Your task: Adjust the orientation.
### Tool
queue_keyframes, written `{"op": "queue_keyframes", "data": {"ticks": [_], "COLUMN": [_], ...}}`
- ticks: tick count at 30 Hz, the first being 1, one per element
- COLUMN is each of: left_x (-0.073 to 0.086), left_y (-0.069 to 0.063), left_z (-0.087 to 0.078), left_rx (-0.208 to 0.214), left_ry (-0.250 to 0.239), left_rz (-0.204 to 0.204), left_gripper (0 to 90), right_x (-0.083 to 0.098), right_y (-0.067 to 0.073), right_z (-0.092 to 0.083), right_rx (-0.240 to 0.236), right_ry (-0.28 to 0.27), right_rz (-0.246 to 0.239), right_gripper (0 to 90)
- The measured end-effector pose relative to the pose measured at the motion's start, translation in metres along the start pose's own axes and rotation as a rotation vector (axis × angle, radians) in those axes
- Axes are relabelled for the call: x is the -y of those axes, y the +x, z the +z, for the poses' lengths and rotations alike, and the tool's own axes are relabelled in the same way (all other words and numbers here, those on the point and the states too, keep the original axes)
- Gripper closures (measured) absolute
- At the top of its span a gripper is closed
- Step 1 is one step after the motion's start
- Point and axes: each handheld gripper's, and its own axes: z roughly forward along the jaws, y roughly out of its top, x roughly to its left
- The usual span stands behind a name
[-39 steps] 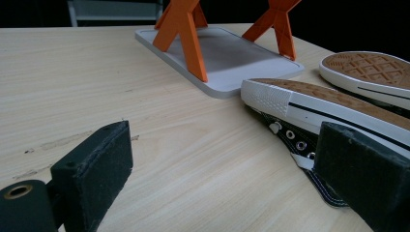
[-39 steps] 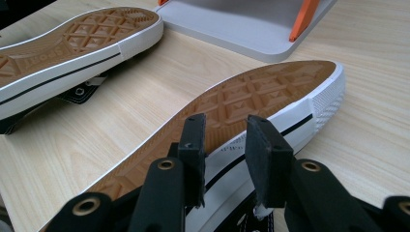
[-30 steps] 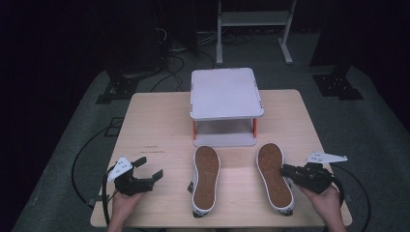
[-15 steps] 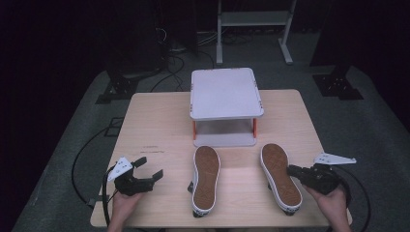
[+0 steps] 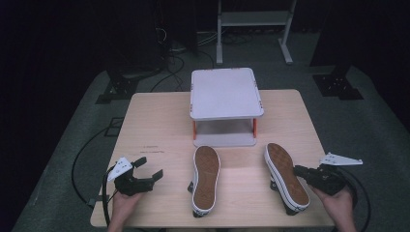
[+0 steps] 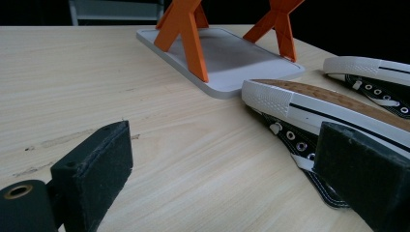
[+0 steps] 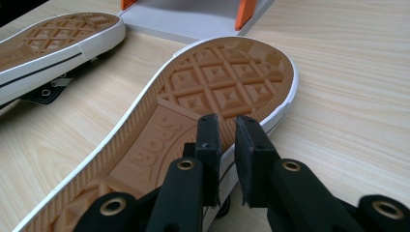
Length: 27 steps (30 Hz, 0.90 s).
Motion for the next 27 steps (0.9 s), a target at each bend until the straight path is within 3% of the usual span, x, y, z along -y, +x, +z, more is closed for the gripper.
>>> {"op": "queue_keyframes", "data": {"ticks": [5, 10, 27], "left_x": [0.000, 0.000, 0.000], "left_y": [0.000, 0.000, 0.000], "left_z": [0.000, 0.000, -0.001], "left_rx": [0.000, 0.000, 0.000], "left_ry": [0.000, -0.001, -0.006], "left_rz": [-0.003, -0.002, -0.003], "left_gripper": [6.2, 6.2, 6.2], "right_x": [0.004, 0.012, 0.012], "right_y": [-0.004, -0.013, -0.013], "right_z": [-0.003, -0.006, -0.005], "right_rx": [0.033, 0.056, 0.066], "right_ry": [0.016, 0.032, 0.044], "right_rz": [0.000, 0.043, 0.032], "right_gripper": [80.4, 78.2, 77.7]}}
